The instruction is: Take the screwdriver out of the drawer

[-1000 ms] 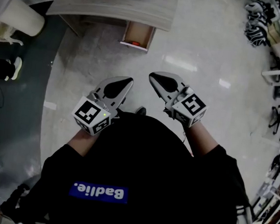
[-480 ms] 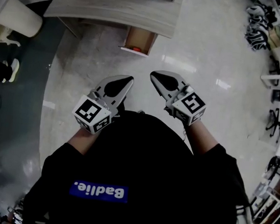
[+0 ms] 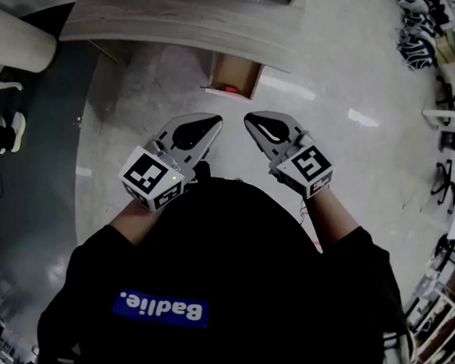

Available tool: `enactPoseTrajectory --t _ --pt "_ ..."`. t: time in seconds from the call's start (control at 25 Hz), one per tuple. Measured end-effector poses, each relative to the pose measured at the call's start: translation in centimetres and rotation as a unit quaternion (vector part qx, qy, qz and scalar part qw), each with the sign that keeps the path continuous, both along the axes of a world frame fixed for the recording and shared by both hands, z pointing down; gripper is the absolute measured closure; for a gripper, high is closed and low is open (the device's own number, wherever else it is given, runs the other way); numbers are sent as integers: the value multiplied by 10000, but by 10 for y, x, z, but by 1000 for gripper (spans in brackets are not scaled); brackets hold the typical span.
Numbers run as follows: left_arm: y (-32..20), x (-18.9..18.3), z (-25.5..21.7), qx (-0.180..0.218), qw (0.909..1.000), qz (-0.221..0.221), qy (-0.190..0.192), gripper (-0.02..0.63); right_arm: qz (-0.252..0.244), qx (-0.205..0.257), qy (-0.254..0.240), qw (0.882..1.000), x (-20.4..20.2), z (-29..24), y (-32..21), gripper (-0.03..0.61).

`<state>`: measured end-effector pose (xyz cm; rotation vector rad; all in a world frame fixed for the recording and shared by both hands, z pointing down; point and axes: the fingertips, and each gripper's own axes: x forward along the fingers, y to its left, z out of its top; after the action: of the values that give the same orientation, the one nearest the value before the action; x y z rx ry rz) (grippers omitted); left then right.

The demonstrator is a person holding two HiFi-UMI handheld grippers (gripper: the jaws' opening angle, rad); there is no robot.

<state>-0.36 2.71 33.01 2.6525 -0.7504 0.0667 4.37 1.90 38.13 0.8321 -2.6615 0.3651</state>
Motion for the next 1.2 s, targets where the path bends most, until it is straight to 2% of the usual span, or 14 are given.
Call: enactPoseTrajectory --t 0.28,0.52,0.8,0.96,1.2 --pt "-46 -32 17 -183 9995 263 25 612 259 -171 350 9989 -26 26 -49 546" --pt "-69 -42 28 -312 9993 216 8 612 112 -296 586 9978 -36 50 -74 546" --pt "-89 -21 38 -485 9981 -358 -154 612 -494 -559 763 9943 -13 90 -95 545" --pt "-109 -35 43 -576 9950 -803 -139 612 -890 -713 906 9893 -29 122 -115 545" --pt "-124 -25 47 -603 9903 -1243 -109 612 -1354 -775 1162 9809 -27 159 -126 531"
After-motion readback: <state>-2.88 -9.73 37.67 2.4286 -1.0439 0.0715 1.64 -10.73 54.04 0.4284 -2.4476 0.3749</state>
